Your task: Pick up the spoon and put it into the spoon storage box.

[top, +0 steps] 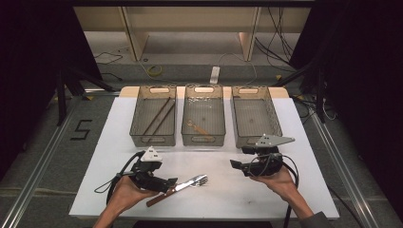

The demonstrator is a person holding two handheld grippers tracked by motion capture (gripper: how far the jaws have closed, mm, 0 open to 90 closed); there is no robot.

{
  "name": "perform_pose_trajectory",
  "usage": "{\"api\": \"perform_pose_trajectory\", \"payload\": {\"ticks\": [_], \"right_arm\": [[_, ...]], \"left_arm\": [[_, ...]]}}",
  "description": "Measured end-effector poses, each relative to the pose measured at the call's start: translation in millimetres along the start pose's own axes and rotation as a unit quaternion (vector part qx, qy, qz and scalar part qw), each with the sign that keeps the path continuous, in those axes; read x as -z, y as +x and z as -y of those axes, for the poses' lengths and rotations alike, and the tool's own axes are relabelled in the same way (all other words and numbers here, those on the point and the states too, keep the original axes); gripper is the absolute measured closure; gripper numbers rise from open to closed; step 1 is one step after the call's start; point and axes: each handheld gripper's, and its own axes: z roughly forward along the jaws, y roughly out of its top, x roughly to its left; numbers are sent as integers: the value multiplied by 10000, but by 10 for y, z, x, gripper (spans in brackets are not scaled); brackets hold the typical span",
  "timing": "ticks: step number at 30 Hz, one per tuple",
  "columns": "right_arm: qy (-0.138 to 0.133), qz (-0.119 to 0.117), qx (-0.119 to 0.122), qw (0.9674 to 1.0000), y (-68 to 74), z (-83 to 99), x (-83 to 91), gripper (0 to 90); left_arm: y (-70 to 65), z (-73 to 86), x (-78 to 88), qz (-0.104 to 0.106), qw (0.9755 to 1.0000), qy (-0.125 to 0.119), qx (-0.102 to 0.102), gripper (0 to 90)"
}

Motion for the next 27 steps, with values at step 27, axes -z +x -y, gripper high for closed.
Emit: {"api": "perform_pose_trajectory", "payload": {"ticks": [27], "right_arm": [[50,35,-127,9999,55,258,177,267]], "left_arm": [[-136,64,-107,125,9935,1060,-385,261]]}}
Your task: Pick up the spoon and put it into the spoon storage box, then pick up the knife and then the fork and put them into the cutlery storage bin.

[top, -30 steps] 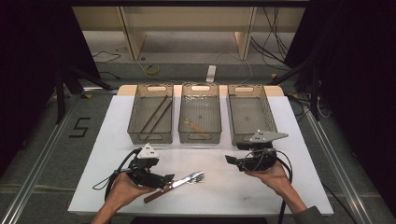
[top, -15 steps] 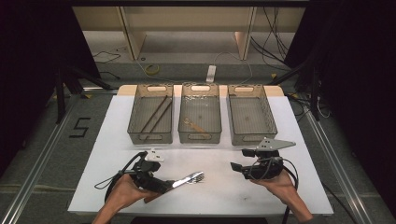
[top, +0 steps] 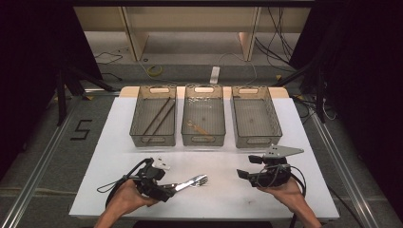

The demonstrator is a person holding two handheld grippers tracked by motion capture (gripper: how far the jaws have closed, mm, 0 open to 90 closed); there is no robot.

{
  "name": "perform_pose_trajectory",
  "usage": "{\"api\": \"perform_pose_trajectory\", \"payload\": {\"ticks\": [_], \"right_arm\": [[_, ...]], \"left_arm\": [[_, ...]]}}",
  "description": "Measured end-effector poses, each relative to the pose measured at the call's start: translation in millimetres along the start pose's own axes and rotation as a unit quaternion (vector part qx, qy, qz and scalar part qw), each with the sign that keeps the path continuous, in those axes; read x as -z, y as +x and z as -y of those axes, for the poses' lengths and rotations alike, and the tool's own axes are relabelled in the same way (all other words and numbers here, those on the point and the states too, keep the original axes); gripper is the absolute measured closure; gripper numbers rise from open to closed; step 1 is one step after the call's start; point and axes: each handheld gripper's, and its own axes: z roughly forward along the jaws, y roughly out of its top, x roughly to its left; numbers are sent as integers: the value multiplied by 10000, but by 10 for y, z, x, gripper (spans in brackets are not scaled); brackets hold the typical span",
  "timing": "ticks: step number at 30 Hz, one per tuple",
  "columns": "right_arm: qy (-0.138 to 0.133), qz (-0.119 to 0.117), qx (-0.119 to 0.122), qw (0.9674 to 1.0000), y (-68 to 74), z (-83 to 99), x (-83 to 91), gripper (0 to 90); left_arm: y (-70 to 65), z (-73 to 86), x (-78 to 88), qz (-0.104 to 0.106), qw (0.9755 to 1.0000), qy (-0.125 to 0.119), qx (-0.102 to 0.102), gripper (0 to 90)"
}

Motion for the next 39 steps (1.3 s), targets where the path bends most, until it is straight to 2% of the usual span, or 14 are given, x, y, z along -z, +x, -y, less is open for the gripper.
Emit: {"api": "perform_pose_trajectory", "payload": {"ticks": [7,17,22,30,39], "right_arm": [[0,-14,-5,10000,21,23,14,264],[10,10,20,10000,27,48,38,265],[-10,13,27,10000,32,51,57,265],[14,9,45,10000,24,51,53,265],[35,-11,72,10000,44,44,52,270]], "left_arm": [[-42,34,-37,25,9995,315,-93,278],[-49,74,-125,-8,9967,803,-117,295],[-44,69,-134,26,9961,869,-126,331],[-65,92,-143,-33,9945,1028,-174,399],[-67,120,-161,-110,9918,1236,-300,483]]}}
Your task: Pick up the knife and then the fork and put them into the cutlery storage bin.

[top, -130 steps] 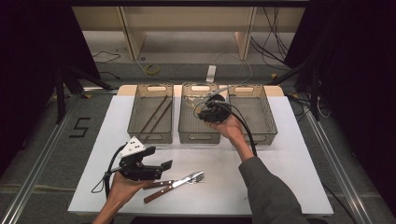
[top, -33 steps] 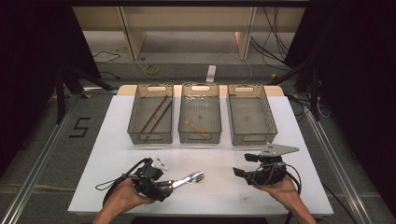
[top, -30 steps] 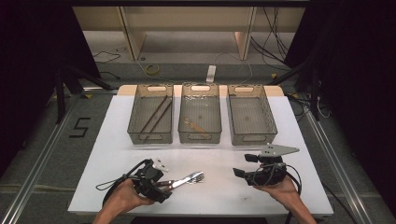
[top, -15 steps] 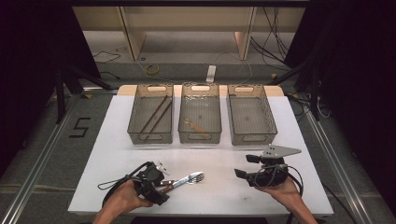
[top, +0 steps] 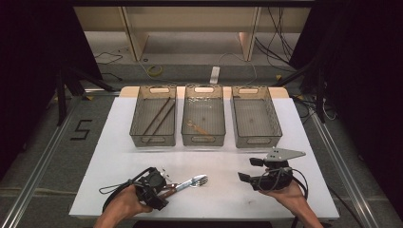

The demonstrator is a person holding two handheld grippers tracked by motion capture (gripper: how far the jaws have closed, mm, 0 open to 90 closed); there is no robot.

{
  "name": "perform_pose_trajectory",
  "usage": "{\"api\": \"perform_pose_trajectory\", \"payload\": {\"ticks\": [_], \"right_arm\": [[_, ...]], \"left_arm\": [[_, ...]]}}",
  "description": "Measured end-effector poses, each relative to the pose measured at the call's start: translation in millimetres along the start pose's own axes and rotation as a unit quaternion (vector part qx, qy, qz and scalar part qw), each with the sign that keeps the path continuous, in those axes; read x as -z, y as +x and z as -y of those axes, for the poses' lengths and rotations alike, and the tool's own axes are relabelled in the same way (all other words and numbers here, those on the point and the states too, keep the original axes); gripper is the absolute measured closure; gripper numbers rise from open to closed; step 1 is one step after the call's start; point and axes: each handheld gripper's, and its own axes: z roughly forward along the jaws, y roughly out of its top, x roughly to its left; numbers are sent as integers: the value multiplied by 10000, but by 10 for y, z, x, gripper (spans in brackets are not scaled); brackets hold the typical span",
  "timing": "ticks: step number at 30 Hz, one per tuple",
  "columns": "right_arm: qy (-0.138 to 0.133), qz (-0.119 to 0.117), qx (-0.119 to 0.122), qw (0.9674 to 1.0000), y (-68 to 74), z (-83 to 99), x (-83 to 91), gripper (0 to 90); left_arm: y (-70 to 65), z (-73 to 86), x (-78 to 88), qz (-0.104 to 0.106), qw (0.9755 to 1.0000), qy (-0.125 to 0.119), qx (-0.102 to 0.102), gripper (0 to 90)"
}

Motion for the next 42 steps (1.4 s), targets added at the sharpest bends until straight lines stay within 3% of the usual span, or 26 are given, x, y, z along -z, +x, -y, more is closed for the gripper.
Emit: {"api": "perform_pose_trajectory", "payload": {"ticks": [6,15,21,28,34,42], "right_arm": [[13,-1,10,10000,1,0,0,272],[16,-15,63,10000,23,-14,-1,273],[6,-24,62,10000,18,-17,4,273],[-9,-49,74,10000,31,-26,8,277],[-89,-128,122,9998,70,-47,15,277],[-45,-417,563,9975,305,-127,-96,276]], "left_arm": [[-39,-35,-13,-149,9998,20,-139,571],[-9,-49,-11,0,10000,47,-16,719],[-26,-63,-11,-45,9999,89,-140,746],[3,-44,0,111,9999,-57,-19,754],[-41,-84,75,379,9989,-265,-105,755],[-107,-266,123,612,9971,-329,-301,755]]}}
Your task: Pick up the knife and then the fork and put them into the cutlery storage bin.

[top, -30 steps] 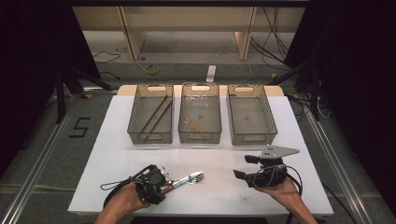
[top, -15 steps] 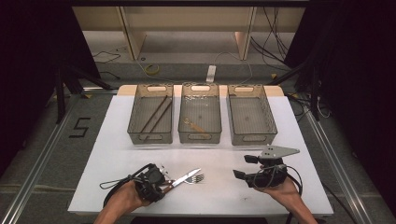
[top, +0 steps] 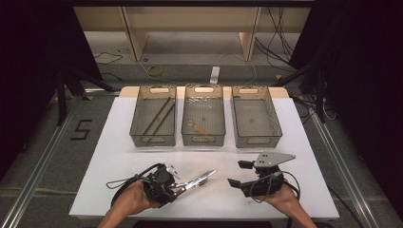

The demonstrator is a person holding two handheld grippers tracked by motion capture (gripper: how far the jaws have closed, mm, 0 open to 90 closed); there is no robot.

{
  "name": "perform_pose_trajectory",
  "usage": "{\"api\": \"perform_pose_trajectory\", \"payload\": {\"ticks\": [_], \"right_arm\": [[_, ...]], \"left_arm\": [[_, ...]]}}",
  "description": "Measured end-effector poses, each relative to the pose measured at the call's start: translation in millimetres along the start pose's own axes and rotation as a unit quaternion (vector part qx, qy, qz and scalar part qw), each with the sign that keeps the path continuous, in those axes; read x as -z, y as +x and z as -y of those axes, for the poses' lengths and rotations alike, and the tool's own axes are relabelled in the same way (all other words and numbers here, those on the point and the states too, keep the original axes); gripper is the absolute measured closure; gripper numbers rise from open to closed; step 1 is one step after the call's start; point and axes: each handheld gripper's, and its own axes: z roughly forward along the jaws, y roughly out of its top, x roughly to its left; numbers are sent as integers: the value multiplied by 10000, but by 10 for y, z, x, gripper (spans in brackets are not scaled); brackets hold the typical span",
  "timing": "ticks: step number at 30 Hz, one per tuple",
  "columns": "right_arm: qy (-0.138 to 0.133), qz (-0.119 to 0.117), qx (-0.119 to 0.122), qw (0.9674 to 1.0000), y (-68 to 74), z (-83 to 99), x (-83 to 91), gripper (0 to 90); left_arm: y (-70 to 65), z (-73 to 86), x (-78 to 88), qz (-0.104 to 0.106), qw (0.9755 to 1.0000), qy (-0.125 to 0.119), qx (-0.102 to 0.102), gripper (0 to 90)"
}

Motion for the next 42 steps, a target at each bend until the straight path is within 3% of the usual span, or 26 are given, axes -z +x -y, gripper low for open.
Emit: {"api": "perform_pose_trajectory", "payload": {"ticks": [8,15,26,28,29,33,42], "right_arm": [[237,-269,549,9978,212,-75,-205,276],[459,-469,1042,9924,343,-105,-366,286],[890,-465,1762,9792,501,-82,-566,319],[945,-438,1977,9747,502,-73,-592,337],[1002,-439,1941,9749,515,-68,-599,344],[1093,-438,2178,9689,532,-54,-639,376],[1254,-295,2531,9588,576,-12,-699,461]], "left_arm": [[-76,-213,-31,135,9995,39,-284,755],[-161,-415,-50,199,9981,70,-581,755],[-284,-586,-44,328,9952,132,-918,755],[-292,-596,-42,344,9948,148,-946,754],[-300,-599,-44,340,9951,128,-919,755],[-314,-613,-38,387,9945,145,-964,754],[-353,-610,-36,440,9936,112,-1038,754]]}}
